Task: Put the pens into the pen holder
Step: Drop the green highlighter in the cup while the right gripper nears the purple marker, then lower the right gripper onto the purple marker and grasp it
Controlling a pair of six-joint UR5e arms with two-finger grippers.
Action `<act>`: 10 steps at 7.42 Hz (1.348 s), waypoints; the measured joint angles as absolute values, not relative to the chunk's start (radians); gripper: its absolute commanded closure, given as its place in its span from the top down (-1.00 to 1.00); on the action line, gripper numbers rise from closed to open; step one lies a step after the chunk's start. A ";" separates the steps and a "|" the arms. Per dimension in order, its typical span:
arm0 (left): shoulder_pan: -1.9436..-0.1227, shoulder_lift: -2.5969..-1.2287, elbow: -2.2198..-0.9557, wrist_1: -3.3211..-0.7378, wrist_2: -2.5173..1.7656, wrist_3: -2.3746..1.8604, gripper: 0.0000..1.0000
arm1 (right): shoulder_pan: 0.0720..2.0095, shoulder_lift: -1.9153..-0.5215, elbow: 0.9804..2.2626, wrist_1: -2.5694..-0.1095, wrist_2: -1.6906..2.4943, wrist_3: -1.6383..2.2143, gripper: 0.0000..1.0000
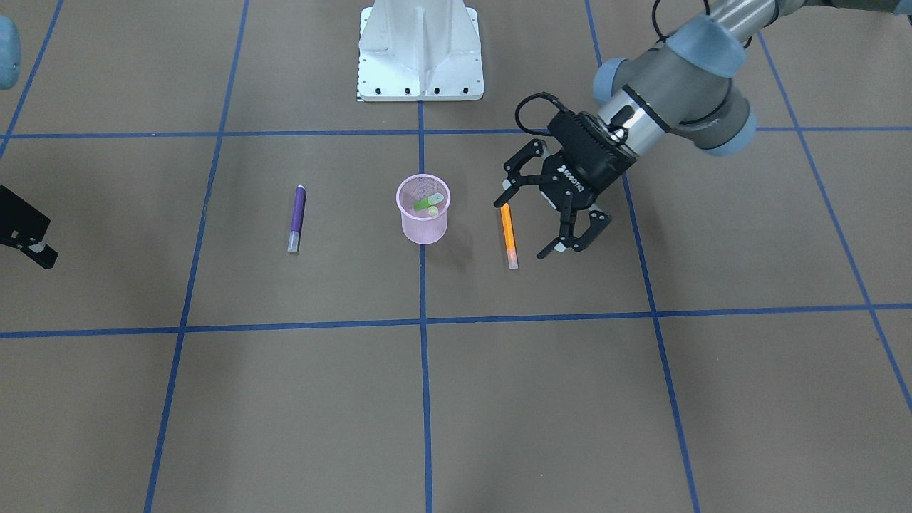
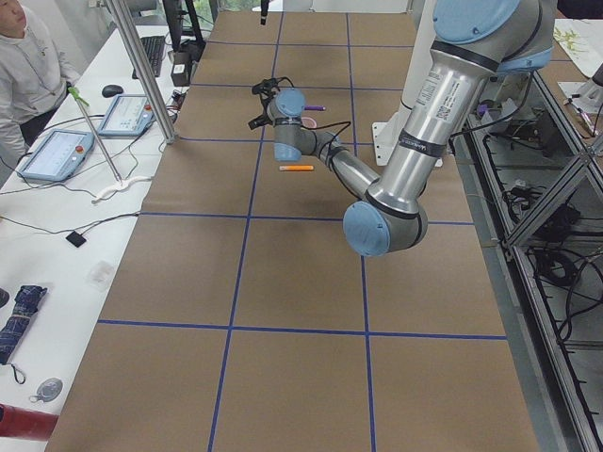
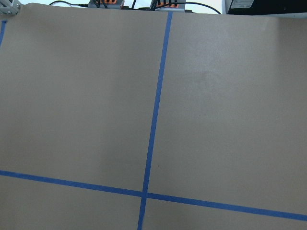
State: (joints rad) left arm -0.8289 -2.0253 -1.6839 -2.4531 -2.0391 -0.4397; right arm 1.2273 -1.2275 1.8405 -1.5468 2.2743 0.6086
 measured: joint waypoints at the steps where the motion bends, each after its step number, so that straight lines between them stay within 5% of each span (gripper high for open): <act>1: -0.941 -2.019 -1.714 -2.297 -2.190 -0.435 1.00 | 1.203 -1.229 1.844 -1.521 2.259 0.666 0.98; 5: -1.251 -1.906 -1.751 -2.033 -2.425 -0.425 1.00 | 1.022 -1.252 1.905 -1.455 2.085 0.957 0.97; 10: -1.353 -1.844 -1.772 -1.721 -2.334 -0.037 1.00 | 0.643 -1.269 1.948 -1.443 1.696 1.248 0.95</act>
State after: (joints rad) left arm -1.3531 -1.8438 -1.7720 -1.7210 -2.3338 -0.0366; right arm 0.6434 -1.2693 1.9476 -1.4426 1.6956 1.2482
